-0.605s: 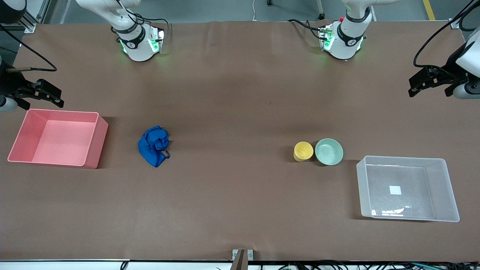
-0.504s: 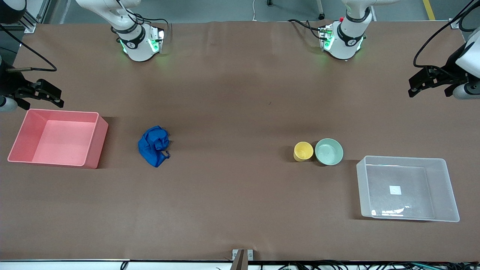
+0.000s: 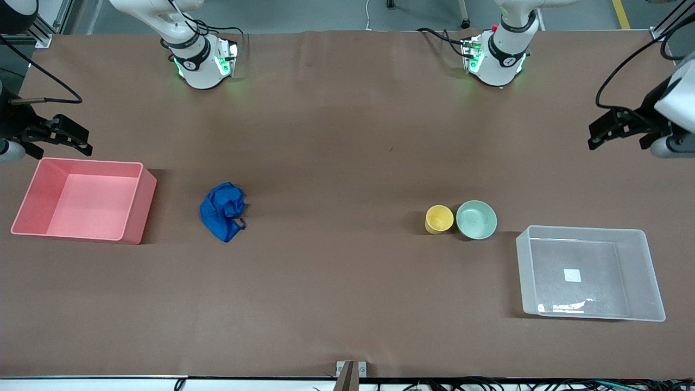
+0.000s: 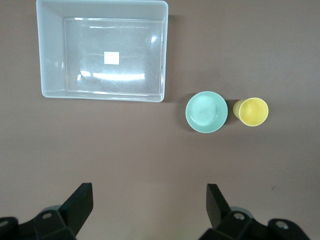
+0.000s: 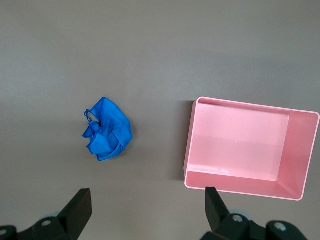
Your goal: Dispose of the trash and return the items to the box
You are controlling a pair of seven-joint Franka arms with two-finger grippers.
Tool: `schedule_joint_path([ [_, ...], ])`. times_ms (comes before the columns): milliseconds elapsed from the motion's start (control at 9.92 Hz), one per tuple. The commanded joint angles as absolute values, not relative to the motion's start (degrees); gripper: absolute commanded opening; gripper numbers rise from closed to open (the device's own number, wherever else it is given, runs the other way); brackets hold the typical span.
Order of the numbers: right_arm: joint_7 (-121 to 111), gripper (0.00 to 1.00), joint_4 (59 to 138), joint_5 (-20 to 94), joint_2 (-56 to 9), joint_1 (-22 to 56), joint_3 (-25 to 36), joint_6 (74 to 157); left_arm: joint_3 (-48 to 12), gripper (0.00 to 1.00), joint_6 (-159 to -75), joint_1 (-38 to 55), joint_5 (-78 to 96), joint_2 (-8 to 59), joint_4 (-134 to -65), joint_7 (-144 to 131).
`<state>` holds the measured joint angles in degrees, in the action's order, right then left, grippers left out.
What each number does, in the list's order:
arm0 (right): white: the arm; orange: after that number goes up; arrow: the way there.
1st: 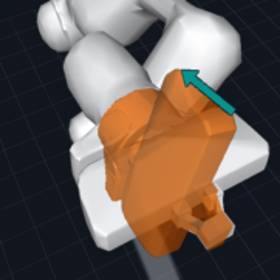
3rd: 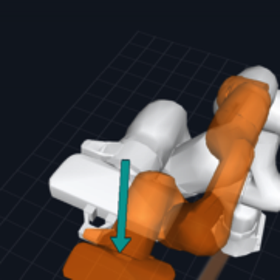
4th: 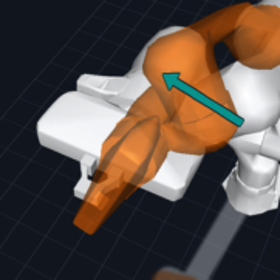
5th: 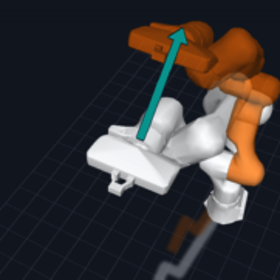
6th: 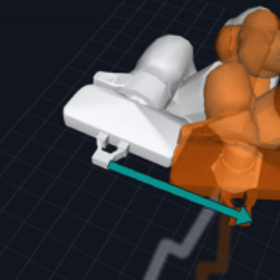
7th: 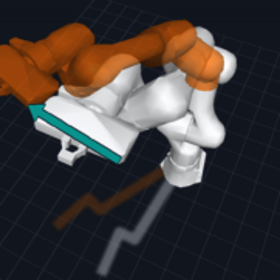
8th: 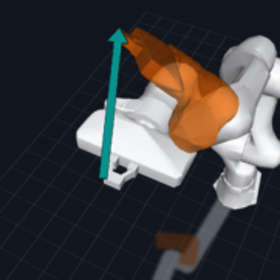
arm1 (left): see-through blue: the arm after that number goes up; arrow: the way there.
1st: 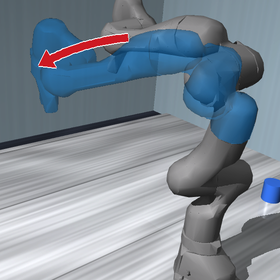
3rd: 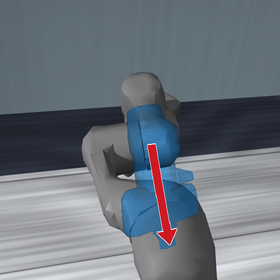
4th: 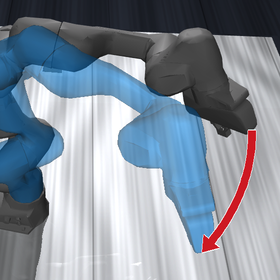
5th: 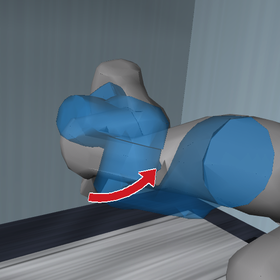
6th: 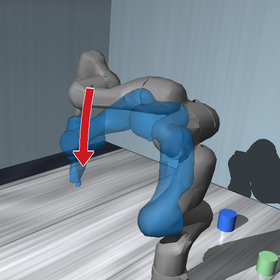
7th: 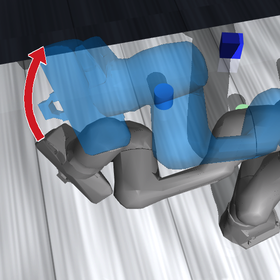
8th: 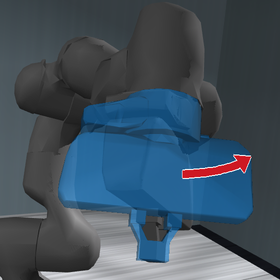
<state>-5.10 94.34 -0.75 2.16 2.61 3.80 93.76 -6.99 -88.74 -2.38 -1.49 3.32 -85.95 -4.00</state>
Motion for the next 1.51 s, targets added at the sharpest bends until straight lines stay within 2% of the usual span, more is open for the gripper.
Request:
schedule_joint_path([
  [0,-5.36,1.0,95.27,-0.88,2.99,2.29,3.69,93.87,-7.38,1.0,-91.82,-1.93,-2.72,8.6,-85.6,-6.23],
  [908,-5.36,1.0,95.36,-0.79,1.59,2.63,3.69,94.48,-8.09,1.0,-124.33,0.96,-2.64,9.84,-111.51,-25.2],
  [1109,-5.36,1.0,95.45,-0.79,-1.82,3.51,3.6,96.58,-8.26,1.0,-128.21,1.58,-2.64,12.29,-114.07,-26.89],
  [1412,-5.36,1.0,95.89,-0.7,-10.87,5.18,3.6,104.56,-8.17,1.0,-144.61,1.67,-2.64,15.28,-124.6,-27.77],
])
